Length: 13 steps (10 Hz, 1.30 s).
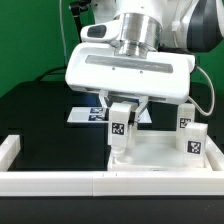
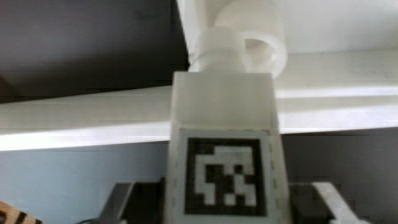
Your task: Assemble square table
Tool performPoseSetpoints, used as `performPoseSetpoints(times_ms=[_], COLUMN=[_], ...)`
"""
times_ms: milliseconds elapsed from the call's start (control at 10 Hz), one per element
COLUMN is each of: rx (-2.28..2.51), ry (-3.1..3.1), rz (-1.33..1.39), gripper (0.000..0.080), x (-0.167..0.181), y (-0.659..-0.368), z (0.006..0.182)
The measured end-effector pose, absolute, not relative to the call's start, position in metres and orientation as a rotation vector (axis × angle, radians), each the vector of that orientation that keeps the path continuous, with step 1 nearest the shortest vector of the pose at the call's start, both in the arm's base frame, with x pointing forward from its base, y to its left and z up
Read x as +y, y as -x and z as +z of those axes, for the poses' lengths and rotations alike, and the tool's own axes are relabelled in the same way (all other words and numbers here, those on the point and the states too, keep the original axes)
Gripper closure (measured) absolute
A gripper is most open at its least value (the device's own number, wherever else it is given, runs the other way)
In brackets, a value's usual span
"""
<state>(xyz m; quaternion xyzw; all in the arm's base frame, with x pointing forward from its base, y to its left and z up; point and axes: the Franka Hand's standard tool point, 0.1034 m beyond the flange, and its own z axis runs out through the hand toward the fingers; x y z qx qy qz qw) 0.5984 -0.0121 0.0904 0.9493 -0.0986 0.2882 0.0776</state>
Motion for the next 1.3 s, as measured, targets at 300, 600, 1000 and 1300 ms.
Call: performPoseSetpoints(times_ms=[300,600,1000,1300], rx=[-0.296,-0.232,-0.221,-0.202], ry=[-2.845,-2.817,-2.849,-2.836], rz=[0.872,0.904,0.896,0.901], gripper=[0.0509,0.0509,0.0509,0.0509], x=[-0.01,-0.015,0.002,-0.003], y=[-0.6,-0.607,-0.609,-0.607], z=[0.092,0.09,0.089,0.086])
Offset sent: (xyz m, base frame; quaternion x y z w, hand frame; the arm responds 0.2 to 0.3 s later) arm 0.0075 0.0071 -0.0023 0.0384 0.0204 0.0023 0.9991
